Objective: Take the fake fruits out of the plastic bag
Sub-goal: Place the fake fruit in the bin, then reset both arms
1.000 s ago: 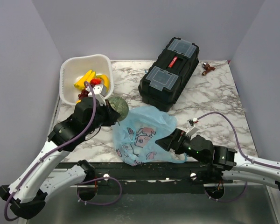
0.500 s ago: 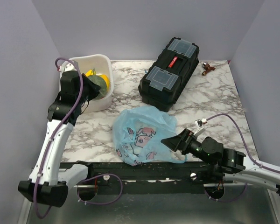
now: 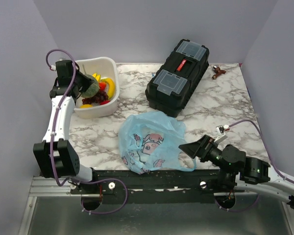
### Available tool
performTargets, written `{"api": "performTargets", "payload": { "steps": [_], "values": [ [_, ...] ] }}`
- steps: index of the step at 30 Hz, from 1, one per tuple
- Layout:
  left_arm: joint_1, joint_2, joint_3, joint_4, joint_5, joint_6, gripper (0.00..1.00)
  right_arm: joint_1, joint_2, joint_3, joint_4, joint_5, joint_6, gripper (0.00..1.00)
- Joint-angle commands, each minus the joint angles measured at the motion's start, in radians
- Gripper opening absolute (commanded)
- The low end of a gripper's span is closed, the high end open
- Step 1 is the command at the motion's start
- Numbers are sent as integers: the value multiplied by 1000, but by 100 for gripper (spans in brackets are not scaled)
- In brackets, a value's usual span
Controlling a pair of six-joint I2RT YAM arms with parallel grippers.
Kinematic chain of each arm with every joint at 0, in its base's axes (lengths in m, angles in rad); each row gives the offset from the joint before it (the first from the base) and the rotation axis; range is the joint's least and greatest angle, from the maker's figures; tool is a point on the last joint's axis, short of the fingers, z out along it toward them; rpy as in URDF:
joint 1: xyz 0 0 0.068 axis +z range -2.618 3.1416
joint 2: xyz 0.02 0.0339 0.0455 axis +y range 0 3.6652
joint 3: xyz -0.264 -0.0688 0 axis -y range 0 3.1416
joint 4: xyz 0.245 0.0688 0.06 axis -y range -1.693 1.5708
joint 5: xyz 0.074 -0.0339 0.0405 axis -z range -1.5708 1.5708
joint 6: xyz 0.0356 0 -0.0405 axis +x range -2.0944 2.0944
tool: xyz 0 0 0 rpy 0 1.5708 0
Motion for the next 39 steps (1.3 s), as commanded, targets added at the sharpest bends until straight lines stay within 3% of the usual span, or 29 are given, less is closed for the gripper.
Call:
{"api": "performTargets", "payload": {
  "steps": [1,4,8,15,21,27,39],
  "values": [
    [63,112,17,56,232,-79,3,4,-18,56,-96,82,-36,100],
    [71,146,16,78,285,-62,19,3,-19,60,-109,88,-32,100],
    [73,107,-18,121,314,-46,54,4,-20,48,-109,84,-5,100],
    [79,-103,-71,152,422,11,71,3,-5,68,-114,100,-18,100],
    [77,-322,-90,27,484,119,90,3,65,167,-141,181,-99,100],
    [77,-473,53,-131,523,201,91,3,162,346,-194,291,-199,100],
    [59,-698,251,-36,587,187,93,4,260,570,-56,369,-477,100]
  ]
}}
